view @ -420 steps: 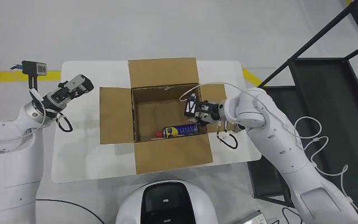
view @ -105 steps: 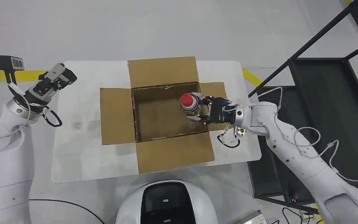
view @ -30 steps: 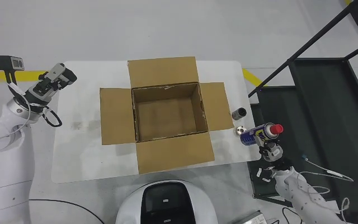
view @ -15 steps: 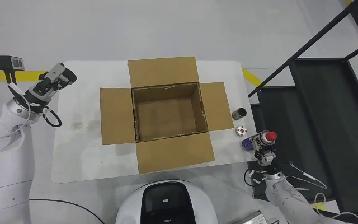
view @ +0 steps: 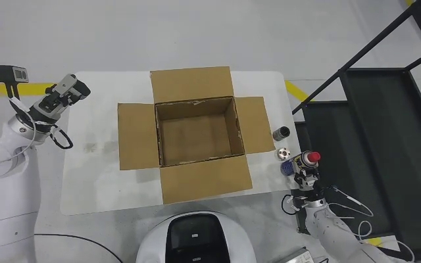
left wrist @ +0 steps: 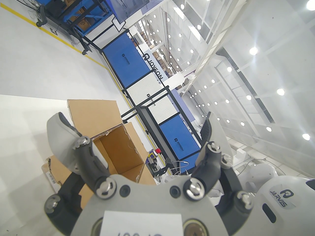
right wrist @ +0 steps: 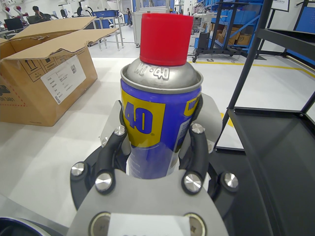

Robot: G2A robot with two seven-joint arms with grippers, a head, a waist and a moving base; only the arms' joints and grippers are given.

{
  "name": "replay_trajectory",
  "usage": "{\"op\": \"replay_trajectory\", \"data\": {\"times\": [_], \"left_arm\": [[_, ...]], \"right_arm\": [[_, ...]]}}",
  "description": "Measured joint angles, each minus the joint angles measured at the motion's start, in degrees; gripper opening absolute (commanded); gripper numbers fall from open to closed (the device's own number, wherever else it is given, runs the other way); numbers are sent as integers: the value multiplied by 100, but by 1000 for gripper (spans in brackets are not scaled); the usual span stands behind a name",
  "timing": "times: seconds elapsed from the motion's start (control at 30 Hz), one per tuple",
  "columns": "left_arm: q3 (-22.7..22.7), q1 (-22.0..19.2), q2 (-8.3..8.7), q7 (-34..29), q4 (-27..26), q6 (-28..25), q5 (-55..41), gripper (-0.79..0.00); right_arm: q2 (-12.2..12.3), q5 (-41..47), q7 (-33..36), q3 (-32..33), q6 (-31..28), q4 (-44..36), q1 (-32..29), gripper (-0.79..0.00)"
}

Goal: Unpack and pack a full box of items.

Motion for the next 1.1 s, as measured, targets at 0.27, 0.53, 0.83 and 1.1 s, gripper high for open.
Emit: {"op": "replay_trajectory", "data": {"times": [0.27, 0.53, 0.83, 1.1], "left_arm": [[0, 0, 0, 0, 0, 0, 0, 0], [0, 0, 0, 0, 0, 0, 0, 0], [0, 0, 0, 0, 0, 0, 0, 0], [0, 0, 0, 0, 0, 0, 0, 0]], "right_arm": [[-71, 34, 73, 16, -73, 159, 87, 0], [58, 260, 249, 251, -249, -236, -306, 0], [210, 35, 602, 367, -603, -305, -512, 0], [163, 55, 727, 442, -725, -202, -144, 0]]}}
